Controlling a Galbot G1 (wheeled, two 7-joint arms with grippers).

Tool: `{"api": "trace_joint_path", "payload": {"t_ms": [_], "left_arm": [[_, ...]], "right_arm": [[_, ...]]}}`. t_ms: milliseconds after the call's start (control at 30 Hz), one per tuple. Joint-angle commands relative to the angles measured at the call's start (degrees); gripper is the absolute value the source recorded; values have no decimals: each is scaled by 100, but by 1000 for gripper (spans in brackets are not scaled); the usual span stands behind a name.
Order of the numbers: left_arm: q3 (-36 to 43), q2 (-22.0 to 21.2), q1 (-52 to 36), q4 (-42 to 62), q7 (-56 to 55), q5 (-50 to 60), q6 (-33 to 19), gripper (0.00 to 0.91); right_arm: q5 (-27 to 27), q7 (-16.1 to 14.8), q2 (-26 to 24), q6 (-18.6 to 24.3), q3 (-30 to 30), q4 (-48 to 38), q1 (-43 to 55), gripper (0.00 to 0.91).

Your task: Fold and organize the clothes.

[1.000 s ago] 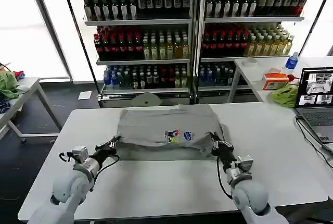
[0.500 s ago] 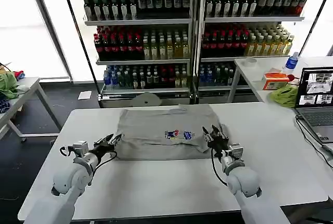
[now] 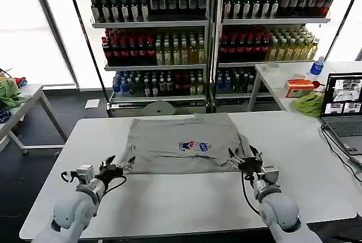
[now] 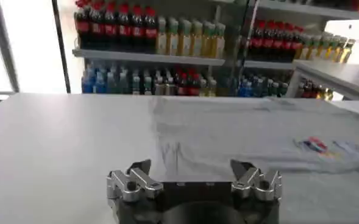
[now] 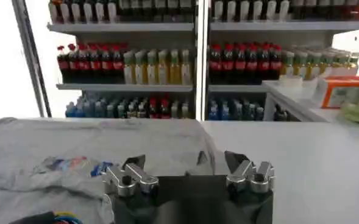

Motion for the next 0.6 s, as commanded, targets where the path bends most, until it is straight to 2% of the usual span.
{"api": "trace_joint_path", "payload": {"t_ms": [33, 67, 100, 133, 167, 200, 233, 300, 367, 600], "left_arm": [[-43, -115, 413, -231, -59, 107, 36, 907], [-34, -115, 387, -221, -76, 116, 37, 907], [-28, -109, 348, -116, -83, 109, 34, 907], [-25, -95, 328, -57, -50, 73, 31, 907], [-21, -87, 321, -36, -49, 55, 31, 736], [-18, -83, 303, 20, -21, 34, 29, 343], [-17, -82, 293, 49, 23, 33, 23, 191], [-2, -71, 276, 103, 114, 33, 18, 0], [22, -83, 245, 174, 145, 6, 16, 0], [77, -103, 167, 335, 241, -22, -1, 10]], "right_arm": [[32, 288, -52, -309, 201, 367, -463, 665], [40, 346, -33, -344, 179, 356, -474, 403], [31, 408, -13, -379, 155, 334, -473, 40], [39, 508, 22, -466, 133, 294, -458, 0], [56, 551, 26, -492, 120, 251, -446, 0], [83, 578, 49, -505, 109, 194, -420, 0], [83, 597, 58, -505, 101, 168, -405, 0], [209, 710, 91, -541, 99, 95, -349, 0], [378, 763, 82, -589, 96, 56, -323, 0], [456, 762, 86, -593, 14, -99, -240, 0]]}}
